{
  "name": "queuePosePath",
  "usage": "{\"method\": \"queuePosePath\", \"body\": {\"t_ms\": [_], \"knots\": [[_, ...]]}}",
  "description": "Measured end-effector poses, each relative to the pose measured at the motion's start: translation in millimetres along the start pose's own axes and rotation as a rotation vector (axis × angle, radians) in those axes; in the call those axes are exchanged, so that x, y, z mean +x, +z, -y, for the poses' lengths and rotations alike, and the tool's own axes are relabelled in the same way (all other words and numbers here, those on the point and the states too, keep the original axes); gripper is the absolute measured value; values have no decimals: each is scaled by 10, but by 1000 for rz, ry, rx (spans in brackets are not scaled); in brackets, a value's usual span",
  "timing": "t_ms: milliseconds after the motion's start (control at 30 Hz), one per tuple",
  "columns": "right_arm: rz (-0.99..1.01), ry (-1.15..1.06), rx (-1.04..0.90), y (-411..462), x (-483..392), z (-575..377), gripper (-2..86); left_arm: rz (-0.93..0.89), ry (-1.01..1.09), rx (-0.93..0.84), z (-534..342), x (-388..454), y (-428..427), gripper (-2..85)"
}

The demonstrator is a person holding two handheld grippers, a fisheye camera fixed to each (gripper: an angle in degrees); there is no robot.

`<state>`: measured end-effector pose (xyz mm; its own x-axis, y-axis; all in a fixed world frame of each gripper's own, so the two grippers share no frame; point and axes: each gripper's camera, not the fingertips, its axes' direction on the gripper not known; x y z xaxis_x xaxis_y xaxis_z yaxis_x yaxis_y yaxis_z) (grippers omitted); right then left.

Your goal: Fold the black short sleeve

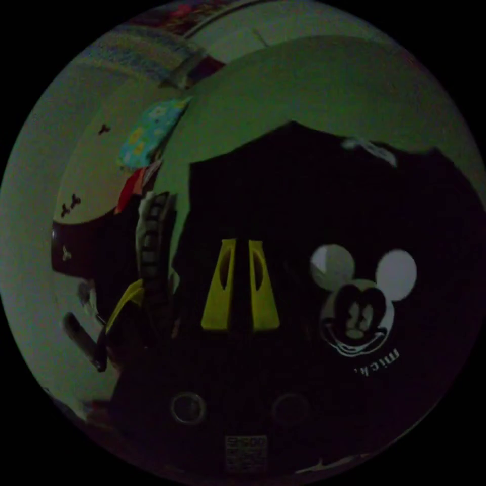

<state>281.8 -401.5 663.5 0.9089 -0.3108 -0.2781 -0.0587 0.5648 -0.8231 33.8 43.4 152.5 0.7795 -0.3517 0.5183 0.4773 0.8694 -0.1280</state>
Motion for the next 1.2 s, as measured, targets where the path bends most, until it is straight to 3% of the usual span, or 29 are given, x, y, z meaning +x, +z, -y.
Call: {"method": "queuePosePath", "body": {"t_ms": [267, 667, 767, 900, 967, 1033, 1133, 1200], "knots": [[-150, -233, 133, -653, -49, 9, 55, -18, -4, -71, 65, 370, 340, 114], [-337, -463, 68, -337, -354, 411, 40, 32, -161, 27, 19, 689, 602, 103], [-457, -432, -173, -139, -186, 489, -2, 76, -160, 12, 41, 827, 701, 89], [-453, -426, -22, -513, -17, 419, -15, 108, -159, -31, 21, 991, 855, 81], [-354, -334, 95, -856, 196, 354, -15, 98, -178, -32, 24, 1046, 830, 77], [-320, -309, 85, -950, 350, 280, -13, 78, -228, -13, 8, 1128, 800, 72], [-518, -351, -54, -948, 557, 138, 12, 97, -234, -8, -6, 1313, 756, 70], [-520, -362, 63, -1238, 674, -18, 27, 104, -231, -7, -6, 1430, 715, 71]]}}
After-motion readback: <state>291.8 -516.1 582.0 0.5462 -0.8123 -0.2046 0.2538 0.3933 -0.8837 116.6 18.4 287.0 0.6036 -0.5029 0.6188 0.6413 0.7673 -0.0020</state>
